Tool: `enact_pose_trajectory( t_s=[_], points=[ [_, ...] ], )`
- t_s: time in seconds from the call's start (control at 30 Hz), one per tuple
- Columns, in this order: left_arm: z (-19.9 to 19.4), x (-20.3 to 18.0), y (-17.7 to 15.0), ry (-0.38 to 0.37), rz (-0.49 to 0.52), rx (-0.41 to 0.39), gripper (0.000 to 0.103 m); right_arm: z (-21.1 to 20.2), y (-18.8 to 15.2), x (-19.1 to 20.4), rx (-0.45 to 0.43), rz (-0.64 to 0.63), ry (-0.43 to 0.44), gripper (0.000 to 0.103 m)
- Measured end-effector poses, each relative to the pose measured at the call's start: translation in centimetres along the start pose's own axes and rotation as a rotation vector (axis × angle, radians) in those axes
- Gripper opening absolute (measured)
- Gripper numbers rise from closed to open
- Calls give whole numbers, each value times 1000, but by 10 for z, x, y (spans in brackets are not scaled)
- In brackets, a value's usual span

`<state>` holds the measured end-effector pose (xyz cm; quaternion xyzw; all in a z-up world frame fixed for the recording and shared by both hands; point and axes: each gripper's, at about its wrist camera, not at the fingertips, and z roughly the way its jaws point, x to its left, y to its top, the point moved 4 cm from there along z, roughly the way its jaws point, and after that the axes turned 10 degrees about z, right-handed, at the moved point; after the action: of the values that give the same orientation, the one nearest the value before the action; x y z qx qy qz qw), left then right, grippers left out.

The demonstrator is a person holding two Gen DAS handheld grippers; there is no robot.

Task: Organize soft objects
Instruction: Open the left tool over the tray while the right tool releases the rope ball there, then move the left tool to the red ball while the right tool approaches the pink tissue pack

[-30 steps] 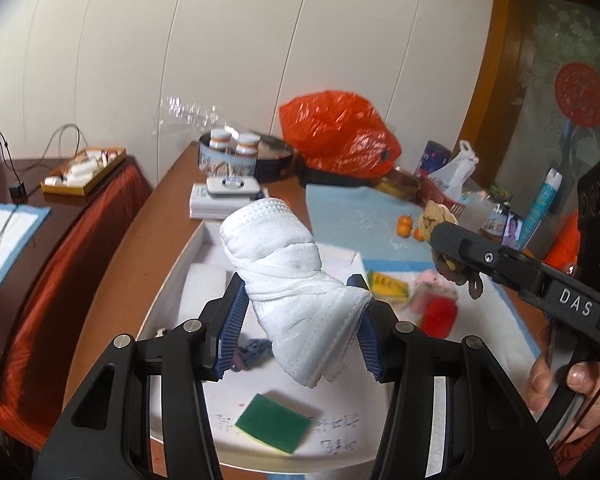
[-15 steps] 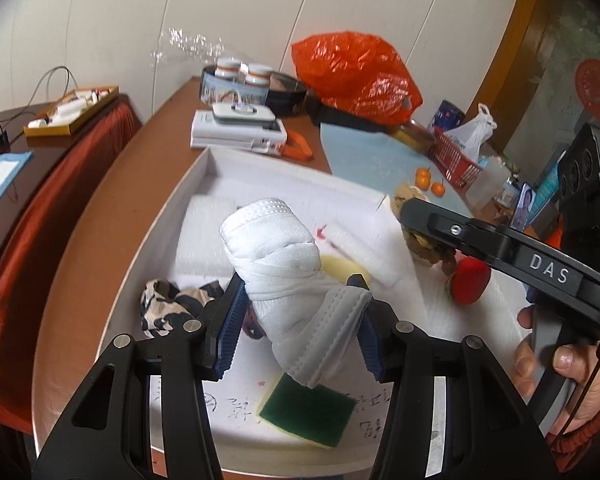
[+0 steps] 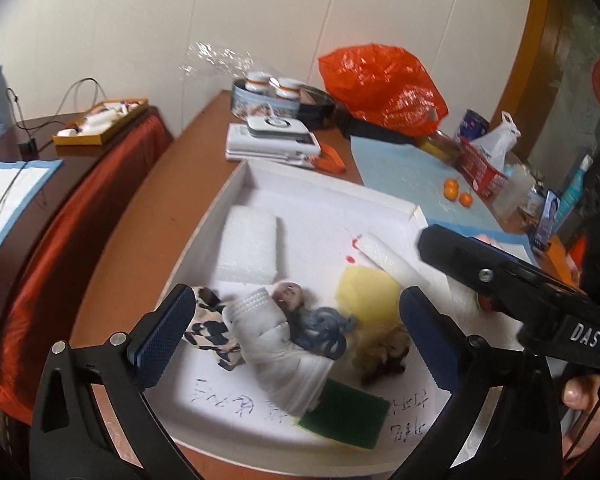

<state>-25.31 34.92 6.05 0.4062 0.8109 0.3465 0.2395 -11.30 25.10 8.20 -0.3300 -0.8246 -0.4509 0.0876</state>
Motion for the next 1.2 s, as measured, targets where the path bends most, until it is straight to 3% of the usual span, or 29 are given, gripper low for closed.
enact_pose_trajectory(
  t_s=[0.2,0.57,0.87,1.2],
  points=[
    [-18,3,2,42,-22,-40,103,-25,5,8,-92,-4,13,103],
    [-34,-16,-6,69,-43,-45,103,-40,-6,0,-85,3,53,103],
    [-23,-81,-1,32,-5,-35,103,-77,4,-54,-150,78,27,103],
    [20,-187,4,-82,89,45,103,-126,14,-154,-199,185,-69,103]
  ],
)
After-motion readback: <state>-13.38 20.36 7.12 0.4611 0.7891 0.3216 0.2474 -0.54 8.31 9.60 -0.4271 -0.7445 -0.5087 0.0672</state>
